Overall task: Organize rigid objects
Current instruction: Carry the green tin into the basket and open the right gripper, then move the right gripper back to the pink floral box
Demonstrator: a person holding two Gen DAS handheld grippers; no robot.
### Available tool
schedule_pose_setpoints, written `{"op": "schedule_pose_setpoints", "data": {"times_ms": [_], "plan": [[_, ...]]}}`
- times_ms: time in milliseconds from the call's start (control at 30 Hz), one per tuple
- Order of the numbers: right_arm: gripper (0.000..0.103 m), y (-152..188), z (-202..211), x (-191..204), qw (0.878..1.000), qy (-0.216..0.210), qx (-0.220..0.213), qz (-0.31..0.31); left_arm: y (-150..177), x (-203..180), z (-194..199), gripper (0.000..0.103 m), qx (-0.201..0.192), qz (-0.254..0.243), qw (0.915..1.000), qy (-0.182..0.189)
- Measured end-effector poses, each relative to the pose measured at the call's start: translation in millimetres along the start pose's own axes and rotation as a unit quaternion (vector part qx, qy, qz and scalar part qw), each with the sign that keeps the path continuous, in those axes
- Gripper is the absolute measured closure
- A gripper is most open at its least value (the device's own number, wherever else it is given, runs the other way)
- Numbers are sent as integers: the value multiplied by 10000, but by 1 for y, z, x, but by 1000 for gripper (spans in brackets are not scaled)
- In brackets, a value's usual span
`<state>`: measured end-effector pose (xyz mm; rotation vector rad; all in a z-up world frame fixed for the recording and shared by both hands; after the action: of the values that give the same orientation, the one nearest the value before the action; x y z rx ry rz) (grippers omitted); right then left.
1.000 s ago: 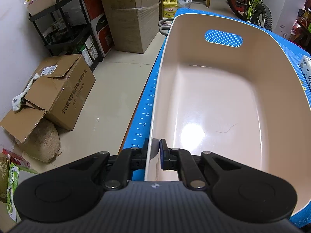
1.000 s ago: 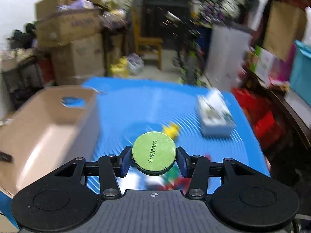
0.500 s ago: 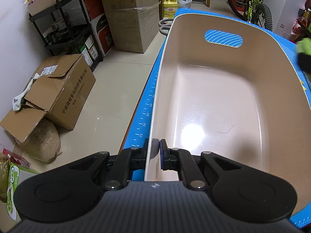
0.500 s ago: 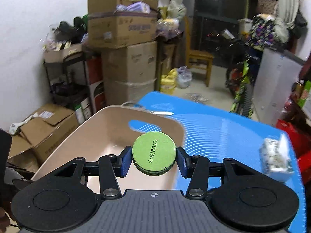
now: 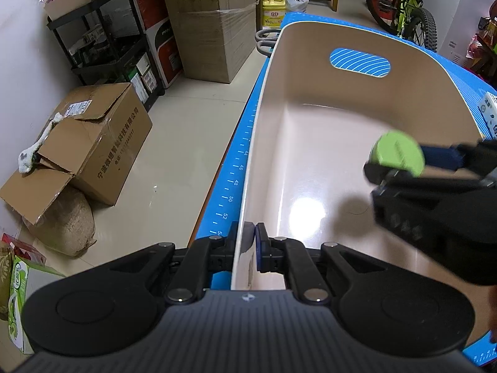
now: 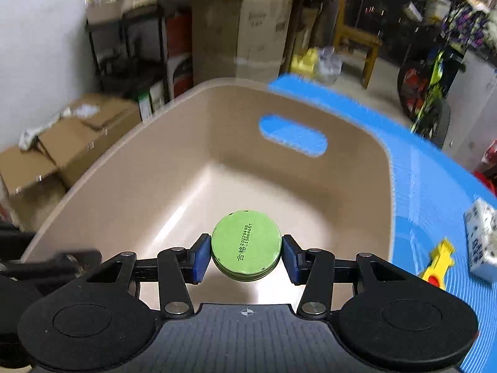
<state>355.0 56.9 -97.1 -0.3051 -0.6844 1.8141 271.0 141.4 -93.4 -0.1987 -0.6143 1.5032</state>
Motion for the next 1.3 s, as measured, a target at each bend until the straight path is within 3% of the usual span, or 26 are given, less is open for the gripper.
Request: {"op": "schedule_pose_setpoints", "data": {"times_ms": [367,533,567,767,1033,1300], "plan": [[49,11,-34,1,9924,61,1232,8,0,1,0,92,9,22,10000,22],[49,16,-36,2,9887,113,1493,-63,-1,1,0,92,6,5,10000,37],[45,17,-35,3,9888,127,1486,-69,-1,1,0,92,5,3,10000,43],[37,12,-12,8,9950,99,993,-78,-1,1,-1,92,44,21,10000,75],[25,-2,55,-1,9999,113,121,-30,-1,1,-2,92,44,7,9999,110],[19,20,124,-52,9956,354,-589,-644,-1,2,-2,92,43,-14,9999,114]]}}
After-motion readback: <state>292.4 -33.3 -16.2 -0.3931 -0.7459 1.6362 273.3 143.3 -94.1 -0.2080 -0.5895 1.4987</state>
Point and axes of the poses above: each gripper's, at about its wrist camera, not at the fingertips, and z roughly against the way its jaws point, x to its left, y to its underside, the point moved 6 cm from there along -z, roughly the way its jaws point, and after that the axes turned 12 degrees about -y, right-handed, at the moved point
